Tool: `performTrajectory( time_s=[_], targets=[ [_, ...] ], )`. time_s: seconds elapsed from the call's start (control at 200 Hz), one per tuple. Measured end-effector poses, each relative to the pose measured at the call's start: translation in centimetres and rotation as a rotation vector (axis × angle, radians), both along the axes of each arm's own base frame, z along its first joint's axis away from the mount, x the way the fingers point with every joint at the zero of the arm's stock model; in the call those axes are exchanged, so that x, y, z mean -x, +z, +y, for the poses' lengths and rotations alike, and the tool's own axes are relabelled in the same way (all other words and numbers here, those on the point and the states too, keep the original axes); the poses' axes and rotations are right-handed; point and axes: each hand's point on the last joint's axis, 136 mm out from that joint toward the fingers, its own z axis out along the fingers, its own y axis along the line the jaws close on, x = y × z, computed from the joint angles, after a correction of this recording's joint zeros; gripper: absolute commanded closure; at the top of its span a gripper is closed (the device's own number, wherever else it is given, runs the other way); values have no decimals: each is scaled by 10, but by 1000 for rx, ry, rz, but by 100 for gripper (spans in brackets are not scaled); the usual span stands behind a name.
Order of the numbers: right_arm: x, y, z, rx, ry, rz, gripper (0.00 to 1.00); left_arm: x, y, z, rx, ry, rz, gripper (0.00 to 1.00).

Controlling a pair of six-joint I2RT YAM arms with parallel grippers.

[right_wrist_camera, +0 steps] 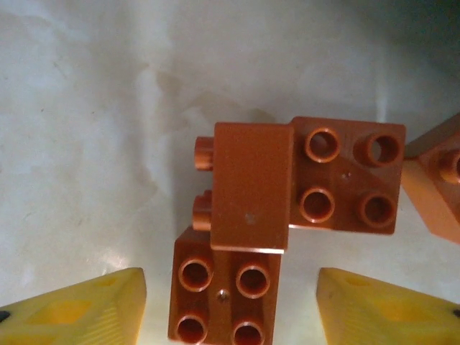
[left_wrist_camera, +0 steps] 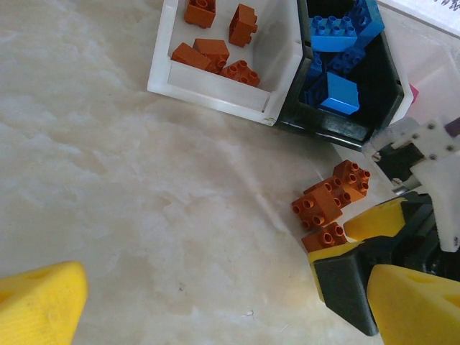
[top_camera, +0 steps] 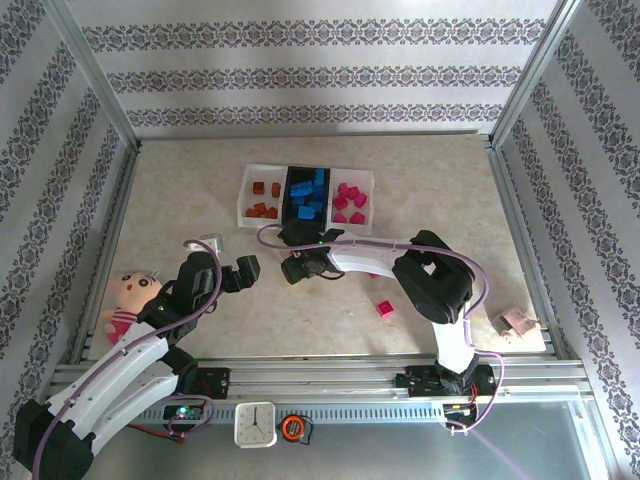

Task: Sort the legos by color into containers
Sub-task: Pick up the lego from the center of the table.

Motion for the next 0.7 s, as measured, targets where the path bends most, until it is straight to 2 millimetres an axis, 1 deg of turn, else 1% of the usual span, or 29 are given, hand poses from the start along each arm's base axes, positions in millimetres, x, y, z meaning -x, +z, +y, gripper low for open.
performTrajectory(
  time_s=[0.16,0.285,0.345,0.43,0.52,0.6,0.7],
  targets=[
    [-3,-2,1,3,-3,-5,60,0,0,0,0,0,0,0],
    [-3,-1,4,-19,4,-9,68,0,0,0,0,0,0,0],
    [3,1,2,-34,10,-3,70,0,0,0,0,0,0,0],
    [16,6,-6,-56,23,17,72,0,0,0,-1,0,1,0],
    [28,23,-11,-100,39,24,72,0,-1,0,-2,1,4,0],
    [32,50,-10,-170,53,9,72,0,-2,0,-4,1,6,0],
    [27,88,-5,-271,65,-21,72,1,-5,1,-6,1,11,0]
  ],
)
